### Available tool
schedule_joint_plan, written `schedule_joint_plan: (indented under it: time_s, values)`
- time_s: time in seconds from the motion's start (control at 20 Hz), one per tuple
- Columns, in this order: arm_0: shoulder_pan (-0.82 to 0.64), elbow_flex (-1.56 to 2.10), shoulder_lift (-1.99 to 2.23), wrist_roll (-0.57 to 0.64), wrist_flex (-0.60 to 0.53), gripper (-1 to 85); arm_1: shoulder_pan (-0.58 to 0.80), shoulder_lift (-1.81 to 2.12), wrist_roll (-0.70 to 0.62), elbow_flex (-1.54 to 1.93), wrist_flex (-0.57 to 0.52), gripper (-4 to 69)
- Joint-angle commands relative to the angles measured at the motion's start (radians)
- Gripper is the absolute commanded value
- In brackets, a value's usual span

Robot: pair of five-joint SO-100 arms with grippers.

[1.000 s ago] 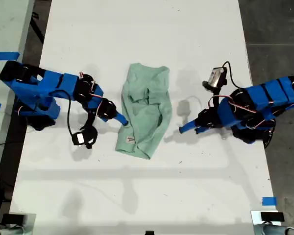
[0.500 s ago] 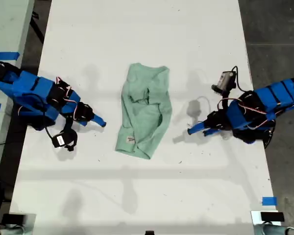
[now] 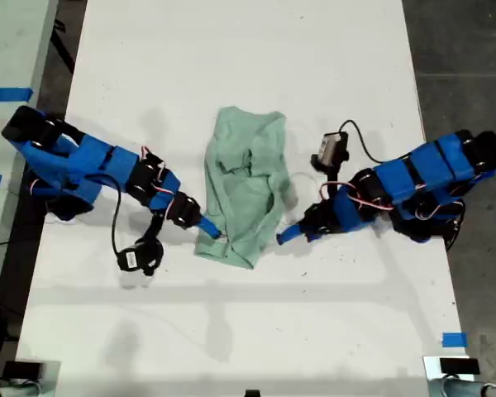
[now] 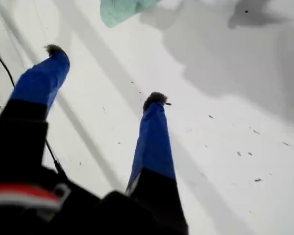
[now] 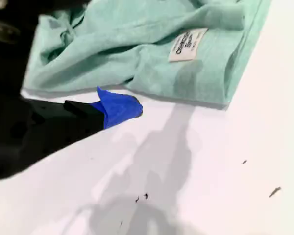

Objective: Fold tshirt

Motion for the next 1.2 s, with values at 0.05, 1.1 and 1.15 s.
schedule_joint_plan:
  time_s: [0.05, 1.1, 1.15]
  values:
    - [0.017, -0.301, -0.244, 0.008, 0.051, 29.7, -0.006, -0.396, -0.067, -0.466, 0.023, 29.9]
    - [-0.011, -0.466, -0.632, -0.044, 0.048, 0.0, 0.075, -1.183, -0.115, -1.025, 0.095, -1.5]
    - [-0.006, -0.529, -0.650, -0.020, 0.097, 0.0, 0.071, -1.166, -0.120, -1.025, 0.098, -1.5]
